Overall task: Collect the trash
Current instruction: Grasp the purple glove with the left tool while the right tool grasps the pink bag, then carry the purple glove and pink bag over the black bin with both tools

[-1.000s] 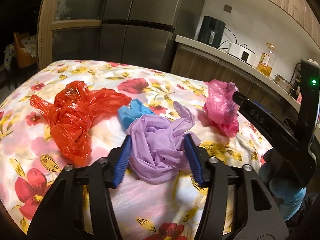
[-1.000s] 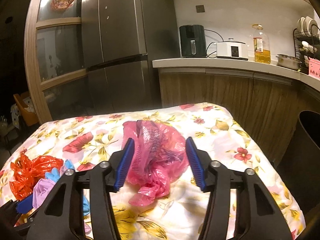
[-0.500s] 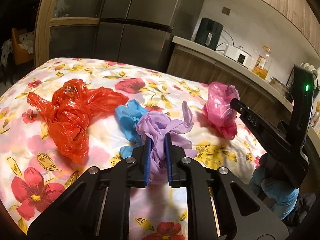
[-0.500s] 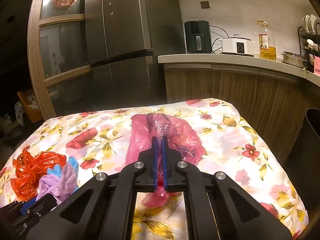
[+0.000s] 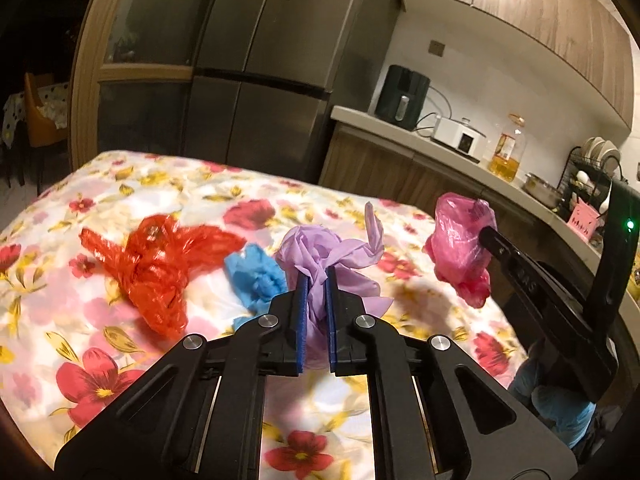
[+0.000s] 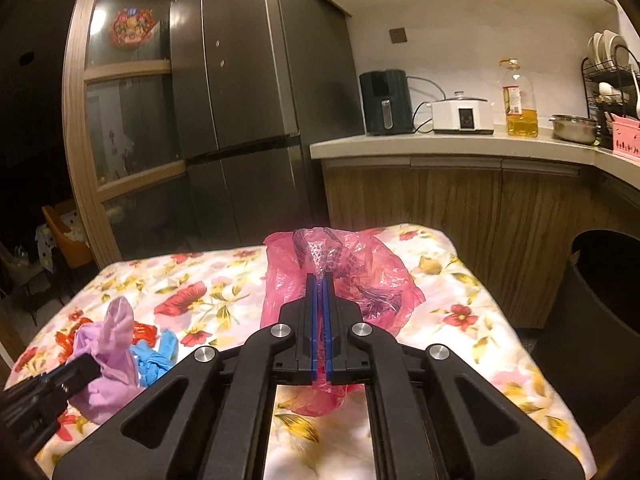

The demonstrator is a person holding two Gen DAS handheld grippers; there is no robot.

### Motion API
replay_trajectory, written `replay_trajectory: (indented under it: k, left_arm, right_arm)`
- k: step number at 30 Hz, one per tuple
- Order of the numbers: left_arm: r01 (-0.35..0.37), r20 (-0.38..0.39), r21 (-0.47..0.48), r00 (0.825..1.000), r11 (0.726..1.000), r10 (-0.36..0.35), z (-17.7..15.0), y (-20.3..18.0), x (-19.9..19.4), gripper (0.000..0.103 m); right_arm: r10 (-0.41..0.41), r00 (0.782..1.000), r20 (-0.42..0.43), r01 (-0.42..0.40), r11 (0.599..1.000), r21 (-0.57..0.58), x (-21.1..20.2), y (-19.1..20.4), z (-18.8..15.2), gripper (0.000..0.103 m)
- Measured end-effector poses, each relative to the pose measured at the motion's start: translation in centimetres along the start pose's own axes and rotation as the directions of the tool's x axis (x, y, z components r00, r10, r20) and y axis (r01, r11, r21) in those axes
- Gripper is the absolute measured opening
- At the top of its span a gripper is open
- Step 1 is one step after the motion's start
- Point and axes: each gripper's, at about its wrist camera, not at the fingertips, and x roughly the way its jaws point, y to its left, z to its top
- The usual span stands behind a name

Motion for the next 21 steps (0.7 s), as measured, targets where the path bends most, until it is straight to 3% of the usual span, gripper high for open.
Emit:
replay_trajectory:
  k: [10,21]
  left_arm:
    - [0.050,0.023,0.047,0.998,0.998,-0.051,0.5,-4.2,-1.1,0.007]
    - [0.155,0.035,0.124,0.986,0.980,-0.160,0.6,-11.9,-1.2,0.007]
  right_arm:
    - [-0.030,0.998,0.054,0.029,0.999,0.026,-4.6,-3.1,1.0,0.003]
    - [-0.147,0.981,0.127,0.138,0.988,0.072,-9.4,-9.7,2.2,0.003]
